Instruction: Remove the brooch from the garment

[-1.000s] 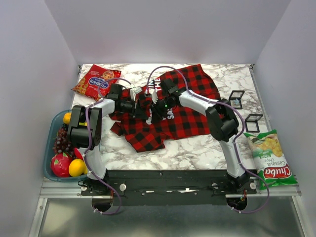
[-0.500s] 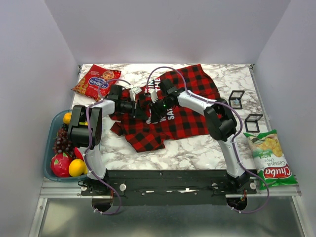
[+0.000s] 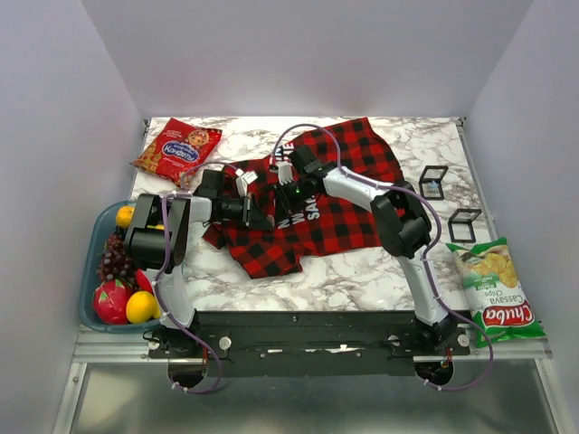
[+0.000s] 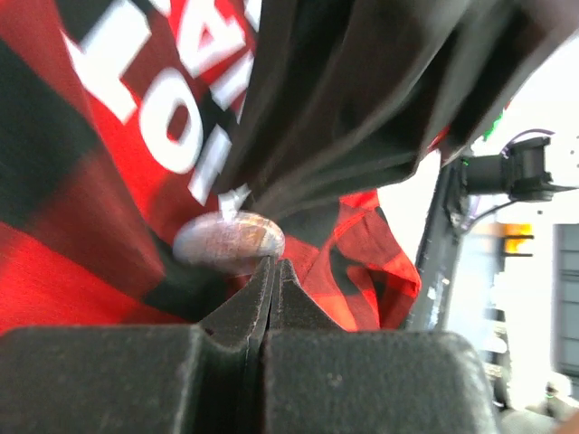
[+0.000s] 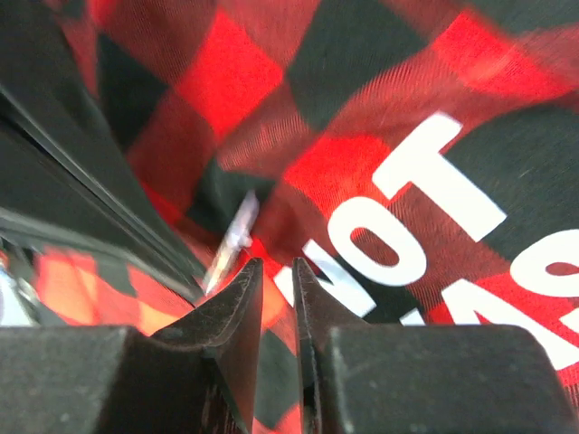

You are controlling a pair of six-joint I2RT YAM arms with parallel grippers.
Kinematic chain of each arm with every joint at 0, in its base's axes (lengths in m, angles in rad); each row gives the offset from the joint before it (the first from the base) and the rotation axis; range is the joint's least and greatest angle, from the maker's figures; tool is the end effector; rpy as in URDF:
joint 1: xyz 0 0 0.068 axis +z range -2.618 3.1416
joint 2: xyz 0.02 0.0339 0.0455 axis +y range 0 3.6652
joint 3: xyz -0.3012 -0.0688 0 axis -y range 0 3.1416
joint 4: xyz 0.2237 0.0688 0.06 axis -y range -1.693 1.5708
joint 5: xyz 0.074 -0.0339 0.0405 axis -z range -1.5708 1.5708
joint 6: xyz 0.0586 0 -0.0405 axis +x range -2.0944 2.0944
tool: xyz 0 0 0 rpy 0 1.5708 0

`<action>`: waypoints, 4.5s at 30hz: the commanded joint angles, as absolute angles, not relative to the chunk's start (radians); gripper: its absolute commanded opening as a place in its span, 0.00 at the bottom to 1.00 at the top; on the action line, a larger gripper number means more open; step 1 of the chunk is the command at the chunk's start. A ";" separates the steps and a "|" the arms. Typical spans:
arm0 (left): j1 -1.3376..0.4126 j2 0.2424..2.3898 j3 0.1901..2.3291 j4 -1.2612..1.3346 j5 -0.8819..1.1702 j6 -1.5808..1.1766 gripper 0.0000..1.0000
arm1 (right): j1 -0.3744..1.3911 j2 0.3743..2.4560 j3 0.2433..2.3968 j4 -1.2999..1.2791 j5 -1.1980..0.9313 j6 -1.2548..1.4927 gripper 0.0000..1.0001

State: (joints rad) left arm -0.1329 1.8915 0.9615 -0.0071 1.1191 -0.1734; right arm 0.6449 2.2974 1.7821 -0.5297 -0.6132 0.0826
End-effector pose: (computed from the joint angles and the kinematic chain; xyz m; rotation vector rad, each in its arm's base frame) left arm 0.3456 -0.0994 0.1756 0.4202 2.2796 -1.5191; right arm 0.3837 0.3308 0.1751 -0.9623 2.5096 1.0488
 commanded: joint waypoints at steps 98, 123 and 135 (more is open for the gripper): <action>-0.583 1.632 0.946 -0.075 -0.077 1.227 0.01 | 0.471 1.689 1.390 -0.589 -0.344 -0.328 0.53; -0.218 1.717 1.500 -0.484 1.178 0.135 0.00 | 0.422 1.749 1.663 -0.692 -0.771 -0.391 0.47; -0.216 1.648 1.324 0.163 1.338 -0.460 0.00 | 0.422 1.829 1.847 -0.657 -0.908 -0.210 0.55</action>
